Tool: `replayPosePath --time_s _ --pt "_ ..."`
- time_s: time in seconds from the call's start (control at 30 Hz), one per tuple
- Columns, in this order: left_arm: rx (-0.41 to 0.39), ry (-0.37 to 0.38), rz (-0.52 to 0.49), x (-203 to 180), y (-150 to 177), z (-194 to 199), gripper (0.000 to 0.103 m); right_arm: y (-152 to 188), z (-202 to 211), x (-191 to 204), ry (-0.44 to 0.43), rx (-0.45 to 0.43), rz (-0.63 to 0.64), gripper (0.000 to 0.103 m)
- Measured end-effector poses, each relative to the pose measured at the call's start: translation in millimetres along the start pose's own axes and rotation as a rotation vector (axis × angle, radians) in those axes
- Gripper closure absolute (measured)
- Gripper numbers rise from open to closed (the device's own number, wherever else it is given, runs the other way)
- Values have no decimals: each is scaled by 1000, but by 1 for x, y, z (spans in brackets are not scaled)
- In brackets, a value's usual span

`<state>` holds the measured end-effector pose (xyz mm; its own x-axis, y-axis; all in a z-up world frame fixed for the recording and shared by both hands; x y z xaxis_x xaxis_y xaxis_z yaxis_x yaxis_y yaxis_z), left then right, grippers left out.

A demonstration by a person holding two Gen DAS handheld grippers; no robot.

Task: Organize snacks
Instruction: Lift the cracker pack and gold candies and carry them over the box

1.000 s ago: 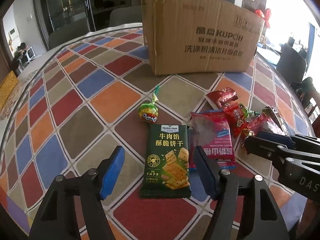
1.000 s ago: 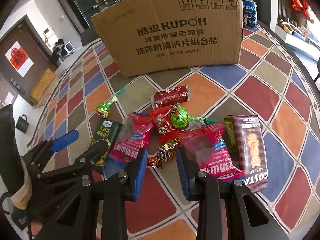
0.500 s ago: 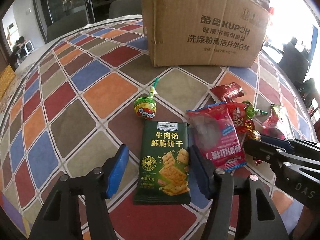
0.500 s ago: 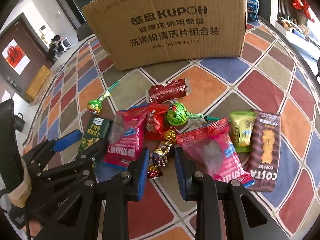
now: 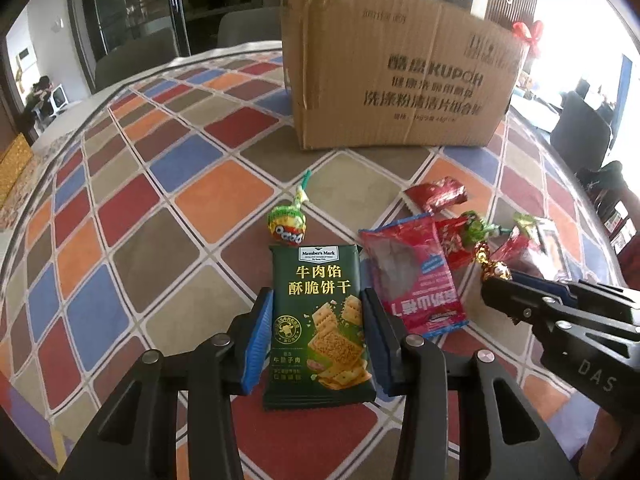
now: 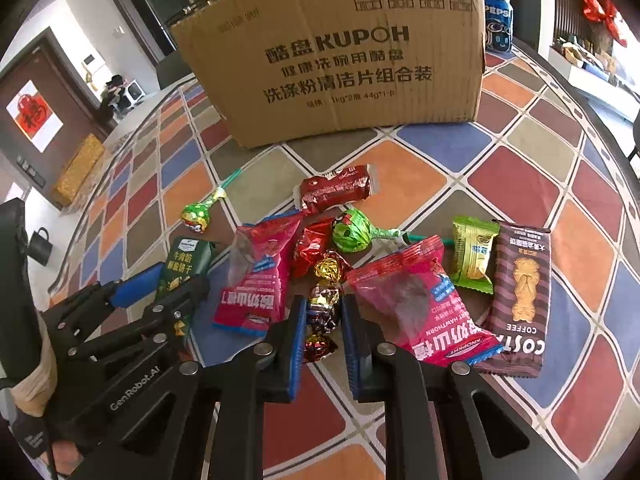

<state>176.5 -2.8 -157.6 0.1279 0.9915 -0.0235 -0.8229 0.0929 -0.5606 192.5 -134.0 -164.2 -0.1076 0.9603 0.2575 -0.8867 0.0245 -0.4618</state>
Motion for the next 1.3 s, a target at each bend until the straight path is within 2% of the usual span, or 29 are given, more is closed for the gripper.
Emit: replayPosePath --time_s 0.57,1.3 --pt "-123 33 0 -14 -27 54 60 -12 47 7 -41 -117 23 85" --pt "-371 21 -41 -24 -129 117 60 -111 128 17 -22 -397 104 85"
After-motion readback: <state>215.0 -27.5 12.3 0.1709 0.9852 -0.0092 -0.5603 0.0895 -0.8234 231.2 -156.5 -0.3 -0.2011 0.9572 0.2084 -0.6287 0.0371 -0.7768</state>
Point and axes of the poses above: each gripper's, at about its wrist camera, not at the fingertips, and z roughly against the way its jaws point, x to its left, y to its underside, the point moved 5 cm from there along -z, roughly the way its jaws point
